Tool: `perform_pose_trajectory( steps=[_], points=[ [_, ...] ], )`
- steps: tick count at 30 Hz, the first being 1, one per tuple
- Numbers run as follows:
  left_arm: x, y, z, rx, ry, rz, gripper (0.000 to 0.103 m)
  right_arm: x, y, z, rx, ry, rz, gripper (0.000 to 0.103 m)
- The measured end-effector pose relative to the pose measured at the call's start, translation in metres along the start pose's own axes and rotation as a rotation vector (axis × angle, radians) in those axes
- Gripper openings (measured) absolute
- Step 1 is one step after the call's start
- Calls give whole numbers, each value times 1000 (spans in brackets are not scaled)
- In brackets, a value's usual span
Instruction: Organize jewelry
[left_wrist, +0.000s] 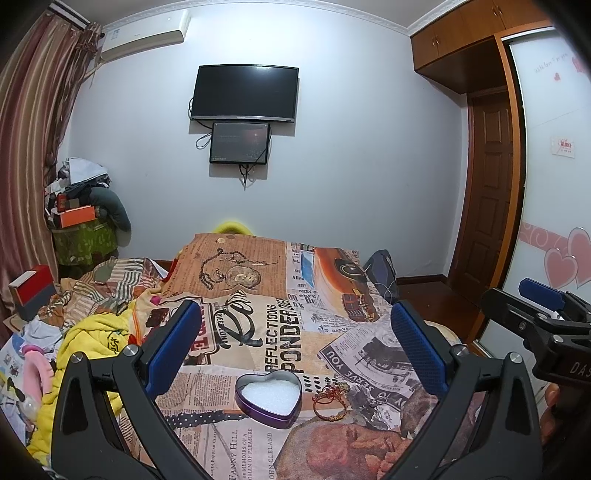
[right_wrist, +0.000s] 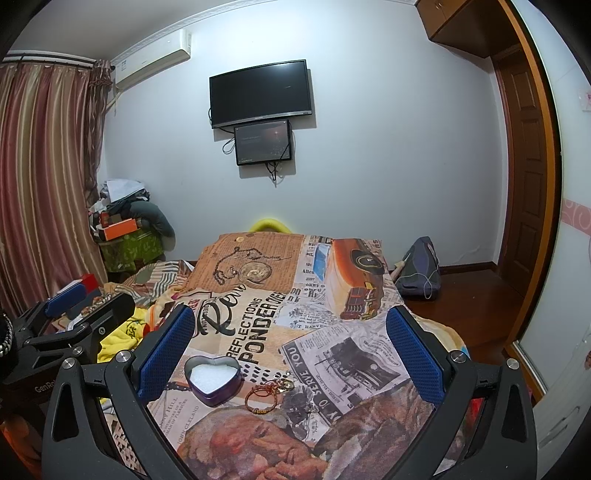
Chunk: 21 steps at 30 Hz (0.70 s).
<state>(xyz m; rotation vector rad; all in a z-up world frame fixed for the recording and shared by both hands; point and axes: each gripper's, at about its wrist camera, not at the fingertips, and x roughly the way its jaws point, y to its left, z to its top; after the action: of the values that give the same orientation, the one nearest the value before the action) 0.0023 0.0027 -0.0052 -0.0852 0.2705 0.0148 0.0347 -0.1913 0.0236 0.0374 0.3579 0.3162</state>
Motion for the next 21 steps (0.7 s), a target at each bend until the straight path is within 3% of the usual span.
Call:
perform_pose_trajectory(
  steps=[21],
  points=[
    [1, -1, 1, 2, 1, 1, 103, 1, 3, -3, -2, 0, 4, 103]
  ],
)
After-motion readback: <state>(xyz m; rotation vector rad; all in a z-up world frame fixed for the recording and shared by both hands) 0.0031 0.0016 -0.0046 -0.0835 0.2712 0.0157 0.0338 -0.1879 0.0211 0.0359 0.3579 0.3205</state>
